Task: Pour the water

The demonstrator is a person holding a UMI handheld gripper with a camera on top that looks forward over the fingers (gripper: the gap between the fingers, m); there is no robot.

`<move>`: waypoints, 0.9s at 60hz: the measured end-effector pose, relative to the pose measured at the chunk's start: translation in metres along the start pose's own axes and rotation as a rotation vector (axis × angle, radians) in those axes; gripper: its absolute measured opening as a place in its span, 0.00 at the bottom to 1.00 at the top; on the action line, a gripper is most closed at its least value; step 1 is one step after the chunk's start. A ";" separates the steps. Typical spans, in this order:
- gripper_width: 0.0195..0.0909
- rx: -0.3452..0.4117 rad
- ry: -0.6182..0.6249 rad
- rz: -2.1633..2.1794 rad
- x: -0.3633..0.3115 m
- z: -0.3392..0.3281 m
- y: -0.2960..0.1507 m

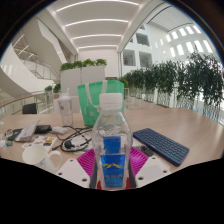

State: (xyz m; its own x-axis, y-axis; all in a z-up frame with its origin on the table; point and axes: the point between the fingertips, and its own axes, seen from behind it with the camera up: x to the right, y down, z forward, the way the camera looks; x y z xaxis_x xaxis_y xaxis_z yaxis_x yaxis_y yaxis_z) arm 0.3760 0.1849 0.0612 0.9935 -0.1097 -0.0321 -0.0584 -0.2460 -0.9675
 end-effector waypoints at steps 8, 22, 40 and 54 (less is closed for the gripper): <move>0.36 0.046 0.017 0.018 -0.019 -0.002 -0.008; 0.59 -0.087 0.050 0.042 -0.014 -0.010 0.009; 0.89 -0.175 0.067 0.070 -0.026 -0.138 -0.006; 0.89 -0.203 0.066 0.053 -0.084 -0.259 -0.022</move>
State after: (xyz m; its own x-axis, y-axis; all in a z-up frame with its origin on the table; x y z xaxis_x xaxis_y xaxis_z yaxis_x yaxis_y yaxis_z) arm 0.2680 -0.0502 0.1499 0.9803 -0.1888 -0.0587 -0.1357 -0.4265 -0.8942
